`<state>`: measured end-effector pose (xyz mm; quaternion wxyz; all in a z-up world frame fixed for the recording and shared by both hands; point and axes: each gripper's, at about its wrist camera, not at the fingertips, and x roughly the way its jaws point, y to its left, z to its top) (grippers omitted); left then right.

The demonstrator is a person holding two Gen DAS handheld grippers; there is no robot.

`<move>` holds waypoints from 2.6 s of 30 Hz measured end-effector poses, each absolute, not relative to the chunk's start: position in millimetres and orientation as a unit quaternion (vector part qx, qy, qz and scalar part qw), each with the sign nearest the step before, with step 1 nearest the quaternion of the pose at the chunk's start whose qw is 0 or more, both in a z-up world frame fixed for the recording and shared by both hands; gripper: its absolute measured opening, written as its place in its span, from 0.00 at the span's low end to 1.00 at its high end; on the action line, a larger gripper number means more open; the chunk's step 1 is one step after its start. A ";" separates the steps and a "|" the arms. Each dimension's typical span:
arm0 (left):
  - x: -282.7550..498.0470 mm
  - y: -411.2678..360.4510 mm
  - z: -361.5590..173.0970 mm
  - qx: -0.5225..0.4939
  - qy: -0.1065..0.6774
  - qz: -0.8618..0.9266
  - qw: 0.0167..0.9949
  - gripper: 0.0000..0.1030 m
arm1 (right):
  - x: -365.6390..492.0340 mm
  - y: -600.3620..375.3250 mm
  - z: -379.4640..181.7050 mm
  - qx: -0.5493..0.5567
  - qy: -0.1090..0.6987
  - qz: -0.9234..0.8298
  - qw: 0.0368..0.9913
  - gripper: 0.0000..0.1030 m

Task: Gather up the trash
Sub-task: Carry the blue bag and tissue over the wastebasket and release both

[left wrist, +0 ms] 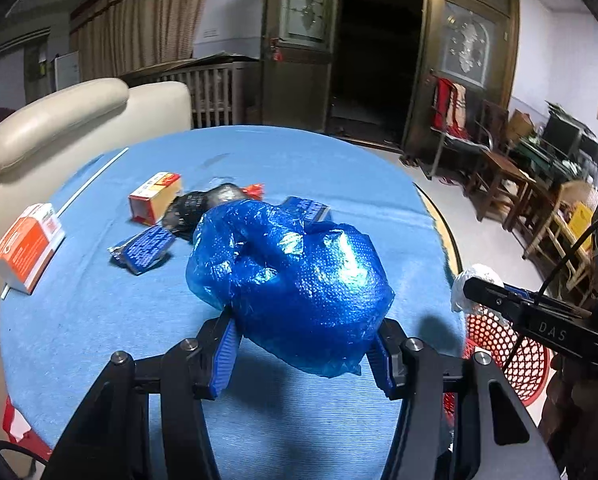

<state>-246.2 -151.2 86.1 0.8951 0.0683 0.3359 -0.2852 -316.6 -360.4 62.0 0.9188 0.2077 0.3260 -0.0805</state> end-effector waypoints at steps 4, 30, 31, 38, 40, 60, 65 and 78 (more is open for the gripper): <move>-252.9 -163.1 85.4 0.080 0.333 -0.297 0.891 0.56 | -327.9 -370.8 60.0 0.219 0.318 -0.091 0.918 0.36; -277.1 -213.8 90.7 0.113 0.317 -0.368 0.867 0.56 | -393.0 -440.7 48.5 0.262 0.295 -0.179 0.901 0.36; -277.4 -213.7 91.0 0.114 0.317 -0.369 0.866 0.56 | -395.4 -443.0 48.2 0.263 0.295 -0.182 0.900 0.36; -279.4 -217.9 94.5 0.119 0.313 -0.379 0.863 0.56 | -408.8 -455.6 42.4 0.271 0.298 -0.200 0.893 0.36; -280.8 -221.3 95.4 0.121 0.312 -0.381 0.862 0.56 | -409.9 -457.0 40.9 0.273 0.298 -0.204 0.892 0.36; -296.7 -248.8 101.1 0.139 0.304 -0.418 0.845 0.56 | -430.4 -481.3 24.8 0.285 0.308 -0.234 0.877 0.36; -303.5 -259.7 103.1 0.143 0.300 -0.431 0.839 0.56 | -432.0 -487.5 16.1 0.293 0.322 -0.248 0.865 0.41; -324.3 -313.1 94.7 0.172 0.306 -0.490 0.798 0.56 | -463.2 -513.7 15.0 0.332 0.292 -0.300 0.845 0.84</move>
